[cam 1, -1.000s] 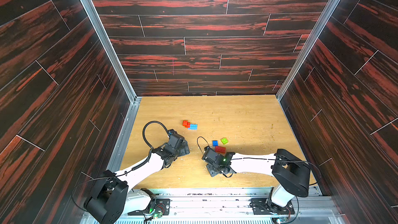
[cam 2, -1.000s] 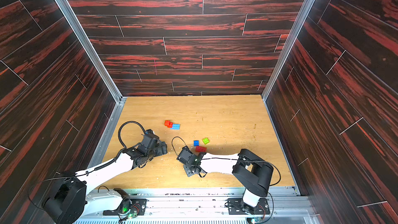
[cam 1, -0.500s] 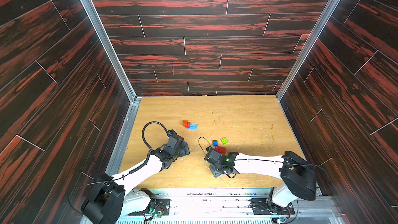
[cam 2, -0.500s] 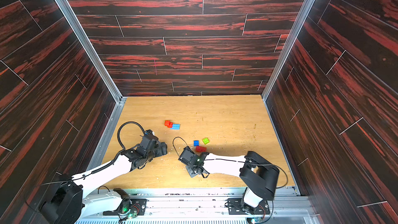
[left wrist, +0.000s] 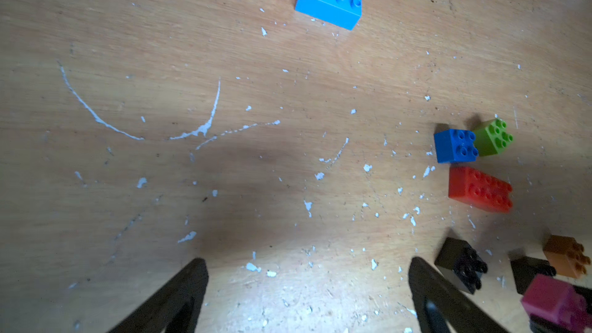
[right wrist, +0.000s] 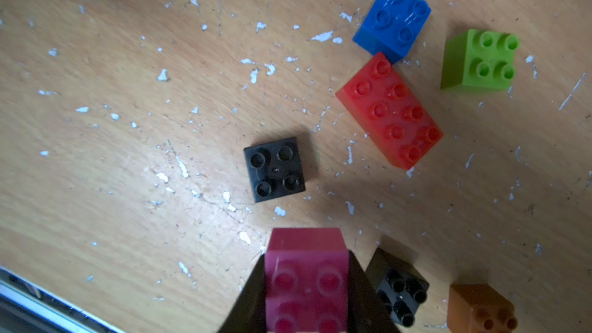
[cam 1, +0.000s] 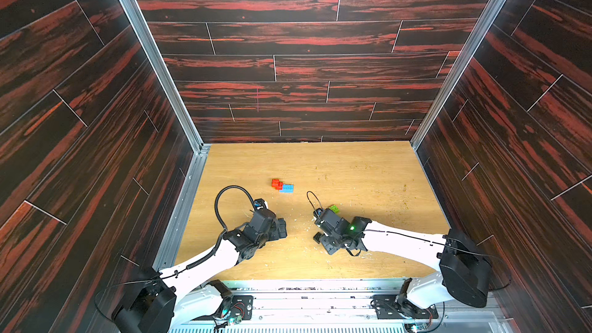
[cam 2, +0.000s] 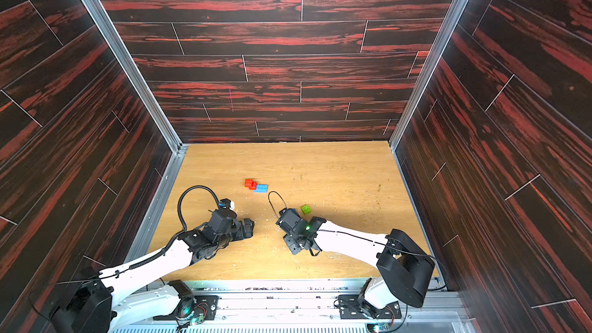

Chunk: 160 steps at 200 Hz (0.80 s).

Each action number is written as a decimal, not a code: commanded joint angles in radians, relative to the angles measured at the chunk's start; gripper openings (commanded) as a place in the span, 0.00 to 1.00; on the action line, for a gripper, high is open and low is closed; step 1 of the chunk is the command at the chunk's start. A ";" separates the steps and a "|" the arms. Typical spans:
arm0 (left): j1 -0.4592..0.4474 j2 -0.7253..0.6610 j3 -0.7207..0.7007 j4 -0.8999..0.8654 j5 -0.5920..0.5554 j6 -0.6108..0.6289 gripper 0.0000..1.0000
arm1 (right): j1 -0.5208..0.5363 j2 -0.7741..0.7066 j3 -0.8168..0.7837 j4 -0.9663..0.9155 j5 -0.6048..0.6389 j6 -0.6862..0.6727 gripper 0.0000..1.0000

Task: Assemble the letter v with lego
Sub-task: Assemble the lego brick with the lego brick.

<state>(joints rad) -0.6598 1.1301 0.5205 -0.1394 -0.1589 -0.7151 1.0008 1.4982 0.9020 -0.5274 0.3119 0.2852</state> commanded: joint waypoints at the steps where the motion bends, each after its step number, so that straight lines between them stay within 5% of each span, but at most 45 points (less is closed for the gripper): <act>1: -0.039 -0.030 -0.014 0.027 0.008 -0.012 1.00 | -0.006 0.005 0.014 0.013 -0.046 -0.037 0.31; 160: -0.127 -0.150 -0.088 0.104 0.077 -0.037 1.00 | -0.050 0.103 0.038 0.090 -0.106 -0.112 0.31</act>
<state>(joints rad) -0.7803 0.9806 0.4381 -0.0513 -0.0929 -0.7525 0.9531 1.5734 0.9100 -0.4435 0.2226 0.1959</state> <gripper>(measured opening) 0.999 0.340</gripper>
